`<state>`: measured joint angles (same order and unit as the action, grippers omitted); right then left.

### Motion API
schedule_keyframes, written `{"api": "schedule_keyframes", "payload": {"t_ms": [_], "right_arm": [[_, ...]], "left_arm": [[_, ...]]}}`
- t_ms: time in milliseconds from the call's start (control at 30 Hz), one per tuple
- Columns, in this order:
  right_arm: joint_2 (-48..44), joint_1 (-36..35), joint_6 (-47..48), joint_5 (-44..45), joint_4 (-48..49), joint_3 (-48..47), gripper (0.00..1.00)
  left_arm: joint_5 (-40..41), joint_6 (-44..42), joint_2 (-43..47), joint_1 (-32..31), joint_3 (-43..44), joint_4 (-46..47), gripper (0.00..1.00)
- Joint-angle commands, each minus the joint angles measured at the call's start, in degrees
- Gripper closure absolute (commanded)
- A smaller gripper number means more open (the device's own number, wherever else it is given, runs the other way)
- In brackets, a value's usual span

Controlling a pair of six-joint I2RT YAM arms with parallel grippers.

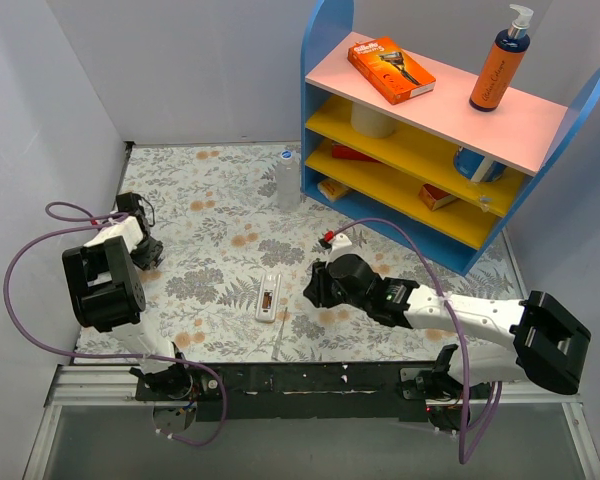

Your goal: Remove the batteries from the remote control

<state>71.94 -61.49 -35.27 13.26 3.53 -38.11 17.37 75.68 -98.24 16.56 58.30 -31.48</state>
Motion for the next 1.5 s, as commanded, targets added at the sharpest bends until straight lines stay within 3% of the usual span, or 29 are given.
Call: {"api": "schedule_keyframes", "payload": {"t_ms": [0,300,400,500,733,900,1000,1333,1467], "right_arm": [[-0.31,0.06,-0.76,0.81,1.22,0.4,0.59],[2.84,-1.87,-9.8,0.63,1.56,1.98,0.52],[4.86,-4.93,-16.38,5.44,0.43,2.16,0.39],[7.41,-8.27,-21.92,8.53,0.43,1.46,0.38],[17.52,-15.05,-27.57,14.77,-9.14,-9.78,0.39],[24.72,-18.57,-31.96,17.94,-18.1,-17.87,0.4],[28.06,-19.54,-34.25,19.17,-24.16,-21.38,0.43],[32.73,-21.91,-37.77,17.86,-32.61,-26.13,0.49],[35.11,-23.23,-38.04,18.29,-37.01,-28.95,0.62]], "left_arm": [[-2.33,-0.53,-0.91,0.49,-0.47,-0.42,0.7],[-6.38,-0.53,1.29,0.49,-2.23,-0.07,0.7],[-8.04,-0.71,4.1,0.49,-1.7,0.28,0.69],[-8.49,-1.06,8.23,0.49,-1.09,0.29,0.66],[-14.72,-1.15,16.49,0.41,-1.87,0.37,0.57],[-27.71,-2.11,21.76,-1.43,-6.27,3.44,0.48],[-30.44,-3.08,23.09,-3.63,-7.67,3.1,0.45],[-27.2,-5.54,26.25,-10.58,-11.1,2.83,0.41],[-29.31,-5.63,26.95,-11.28,-12.51,2.66,0.42]]}}
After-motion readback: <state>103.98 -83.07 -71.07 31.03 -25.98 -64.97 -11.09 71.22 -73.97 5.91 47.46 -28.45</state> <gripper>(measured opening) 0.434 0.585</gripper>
